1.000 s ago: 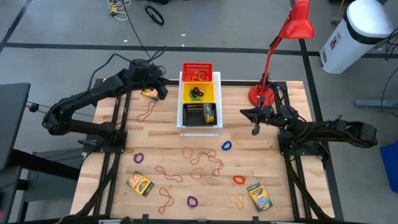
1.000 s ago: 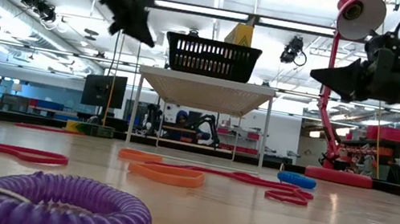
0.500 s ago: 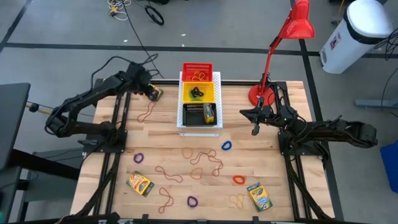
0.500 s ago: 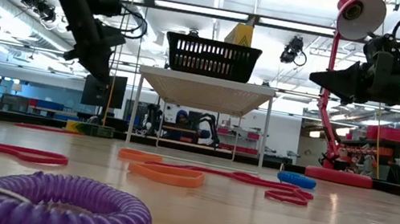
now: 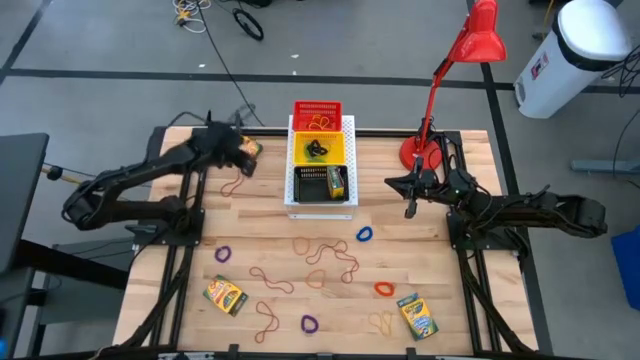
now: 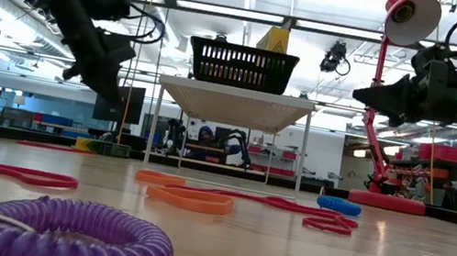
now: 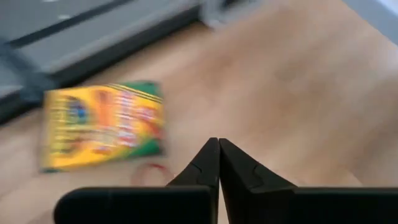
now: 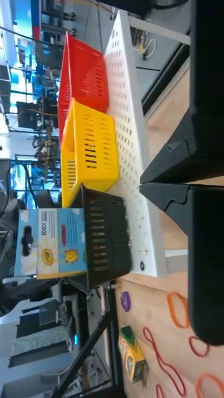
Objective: Pick & Place Office Desk Supplies
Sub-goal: Put the yellow crayon box into the black bin on the shelf
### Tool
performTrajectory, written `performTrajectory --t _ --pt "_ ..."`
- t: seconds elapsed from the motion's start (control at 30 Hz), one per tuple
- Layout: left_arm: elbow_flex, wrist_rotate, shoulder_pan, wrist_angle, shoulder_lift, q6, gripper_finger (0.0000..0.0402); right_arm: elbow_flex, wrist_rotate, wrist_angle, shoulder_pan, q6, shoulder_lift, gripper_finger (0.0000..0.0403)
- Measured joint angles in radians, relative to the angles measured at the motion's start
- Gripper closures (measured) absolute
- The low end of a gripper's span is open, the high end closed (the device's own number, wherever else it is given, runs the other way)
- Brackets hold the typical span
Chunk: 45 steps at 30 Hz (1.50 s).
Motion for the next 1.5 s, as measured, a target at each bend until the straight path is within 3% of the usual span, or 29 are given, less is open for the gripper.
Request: performTrajectory --t 0.2,0.53,0.8,0.97,1.17,1.5 --pt "0.157 0.08 0.174 -0.123 0.141 0.01 0.0371 0.0 0.0 0.071 0.0 -0.05 0.0 0.0396" --pt "0.344 -0.008 0.299 -0.218 0.458 0.024 0.0277 0.006 -0.005 0.094 0.0 -0.074 0.0 0.0396" --pt "0.444 0.001 0.403 -0.25 0.629 0.055 0.025 0.008 -0.015 0.073 0.02 -0.068 0.0 0.0396" --pt "0.456 0.151 0.449 -0.267 0.671 0.101 0.0252 0.008 -0.016 0.072 0.024 -0.069 0.0 0.0396" --pt "0.459 0.174 0.471 -0.276 0.689 0.122 0.0267 0.009 -0.017 0.07 0.024 -0.07 0.0 0.0396" --pt "0.458 0.18 0.471 -0.294 0.688 0.188 0.0374 0.01 -0.017 0.069 0.024 -0.074 0.0 0.0396"
